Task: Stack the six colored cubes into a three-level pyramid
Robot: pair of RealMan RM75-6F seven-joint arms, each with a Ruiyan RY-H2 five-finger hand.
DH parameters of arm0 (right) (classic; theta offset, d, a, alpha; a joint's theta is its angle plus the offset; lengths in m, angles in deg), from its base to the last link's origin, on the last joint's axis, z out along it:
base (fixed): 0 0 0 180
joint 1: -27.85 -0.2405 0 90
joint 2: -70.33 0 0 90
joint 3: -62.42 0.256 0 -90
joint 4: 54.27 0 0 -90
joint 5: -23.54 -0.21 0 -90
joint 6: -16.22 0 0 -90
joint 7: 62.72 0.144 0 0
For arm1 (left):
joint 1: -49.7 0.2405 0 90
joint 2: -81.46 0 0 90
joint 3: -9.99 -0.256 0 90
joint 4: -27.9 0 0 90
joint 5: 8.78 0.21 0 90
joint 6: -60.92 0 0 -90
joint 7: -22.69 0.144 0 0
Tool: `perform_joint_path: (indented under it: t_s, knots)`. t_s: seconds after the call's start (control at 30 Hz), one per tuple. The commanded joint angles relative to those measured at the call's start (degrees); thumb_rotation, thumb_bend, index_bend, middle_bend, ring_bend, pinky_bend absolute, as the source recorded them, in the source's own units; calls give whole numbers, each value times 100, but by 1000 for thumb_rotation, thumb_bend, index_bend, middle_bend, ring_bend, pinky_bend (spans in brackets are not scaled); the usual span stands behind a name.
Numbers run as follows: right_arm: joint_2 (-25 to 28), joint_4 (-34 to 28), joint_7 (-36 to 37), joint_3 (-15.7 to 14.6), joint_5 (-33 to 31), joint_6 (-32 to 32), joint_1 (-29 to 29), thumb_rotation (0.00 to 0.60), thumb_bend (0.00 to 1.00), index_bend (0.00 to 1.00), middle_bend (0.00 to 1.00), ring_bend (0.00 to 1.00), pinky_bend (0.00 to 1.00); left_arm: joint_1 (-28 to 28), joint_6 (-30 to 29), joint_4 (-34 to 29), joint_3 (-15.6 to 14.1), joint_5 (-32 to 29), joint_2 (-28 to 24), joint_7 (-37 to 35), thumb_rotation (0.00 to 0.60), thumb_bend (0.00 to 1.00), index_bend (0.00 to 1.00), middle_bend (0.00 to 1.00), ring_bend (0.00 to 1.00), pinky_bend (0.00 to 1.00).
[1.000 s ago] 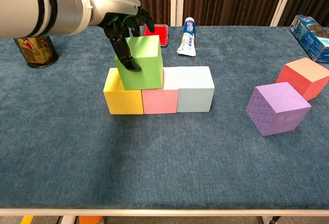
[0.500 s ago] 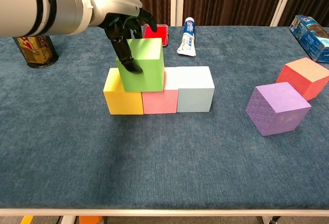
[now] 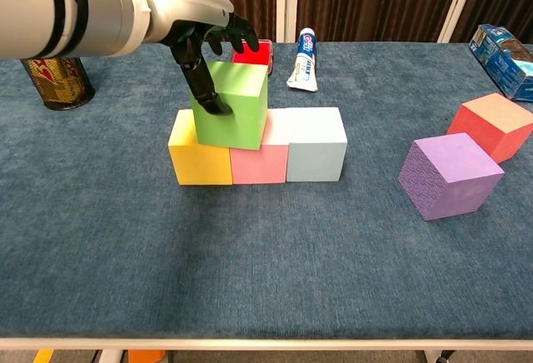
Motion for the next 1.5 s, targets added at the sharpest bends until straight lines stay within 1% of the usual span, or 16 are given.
perform_joint_path:
  t_s: [0.03,0.13,0.33,0.47,0.73,0.8,1.0,1.2,1.37,1.5]
  knots:
    - [-1,4,8,1,-1,1,1,600,0,0,20,0,0,67,120,-88,-19,196,-73,-136,600,261,94,47,27,202]
    - [-1,6,13,0,-1,-3,5,600,0,0,20,0,0,147,345,-157,-81,408,-215,-263,600,261,93,66,15,176]
    - [-14,16,14,-10,-16,3,17,600,0,0,20,0,0,219,747,-43,-350,902,-384,-370,600,261,93,121,0,142]
    - [-18,27,16,-10,-32,22,17,600,0,0,20,0,0,243,936,89,-489,1202,-429,-461,600,261,94,189,0,135]
    - [-25,38,11,-19,-41,54,14,600,0,0,20,0,0,238,1005,233,-562,1205,-453,-574,600,262,101,266,0,135]
    - [-32,47,16,-20,-50,66,13,600,0,0,20,0,0,235,1009,233,-558,1159,-462,-601,600,262,105,302,0,135]
    - [-43,62,19,-7,-75,73,12,600,0,0,20,0,0,218,864,133,-544,1248,-467,-627,600,262,116,394,11,135]
    - [-38,51,13,-8,-70,72,16,600,0,0,20,0,0,202,466,143,-605,1393,-324,-487,600,262,133,456,46,127]
    - [-36,62,26,-7,-69,83,14,600,0,0,20,0,0,203,95,131,-630,1322,-182,-301,600,262,139,500,82,126]
    - [-47,70,24,-10,-64,101,4,600,0,0,20,0,0,205,-108,65,-517,1101,-94,-214,600,262,142,524,102,126]
